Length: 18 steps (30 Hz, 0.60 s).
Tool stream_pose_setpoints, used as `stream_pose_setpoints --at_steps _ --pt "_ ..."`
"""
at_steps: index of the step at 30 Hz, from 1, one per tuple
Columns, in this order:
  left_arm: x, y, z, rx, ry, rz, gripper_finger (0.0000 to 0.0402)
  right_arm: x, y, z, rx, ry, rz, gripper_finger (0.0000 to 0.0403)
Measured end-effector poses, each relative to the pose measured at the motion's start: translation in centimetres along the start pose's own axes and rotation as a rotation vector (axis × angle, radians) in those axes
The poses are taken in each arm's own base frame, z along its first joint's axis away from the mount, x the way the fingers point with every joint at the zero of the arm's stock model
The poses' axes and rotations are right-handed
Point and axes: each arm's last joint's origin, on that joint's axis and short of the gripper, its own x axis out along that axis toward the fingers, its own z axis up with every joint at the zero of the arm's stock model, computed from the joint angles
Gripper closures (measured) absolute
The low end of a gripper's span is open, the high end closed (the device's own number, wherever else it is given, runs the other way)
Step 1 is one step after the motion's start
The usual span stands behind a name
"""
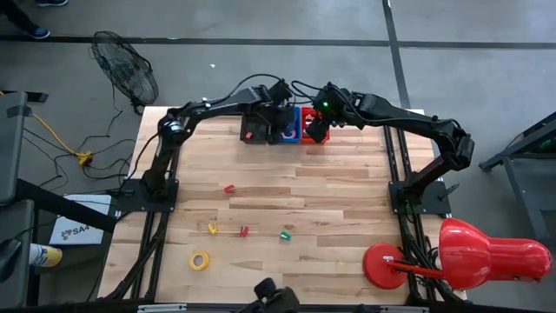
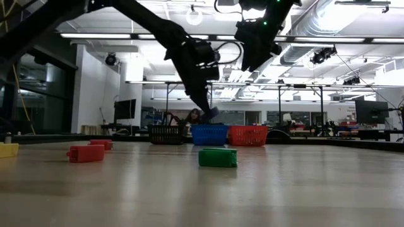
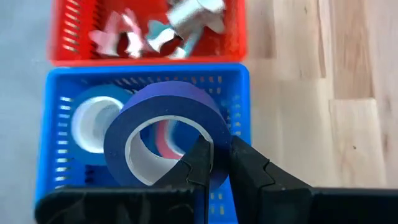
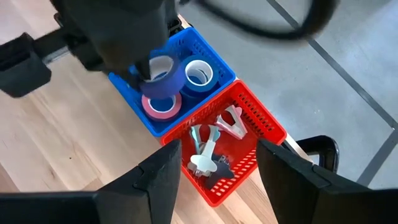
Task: Pick and place Stapler, Stapler remover, tape
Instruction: Put the dark blue tape into the blue bin
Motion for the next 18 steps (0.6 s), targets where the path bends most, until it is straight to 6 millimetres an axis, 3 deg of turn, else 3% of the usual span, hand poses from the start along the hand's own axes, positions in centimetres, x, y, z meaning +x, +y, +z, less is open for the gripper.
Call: stream_pose_setpoints --at_steps 8,18 --pt "1.7 -0.4 0.0 -0.016 0.015 -0.025 0.0374 0.0 0.0 -0.1 -0.001 0.005 -0.001 0.0203" --pt "1.8 -0.1 0.2 -0.025 -0.001 0.018 0.0374 0.0 0.0 -0.1 0.001 0.005 -0.001 0.0203"
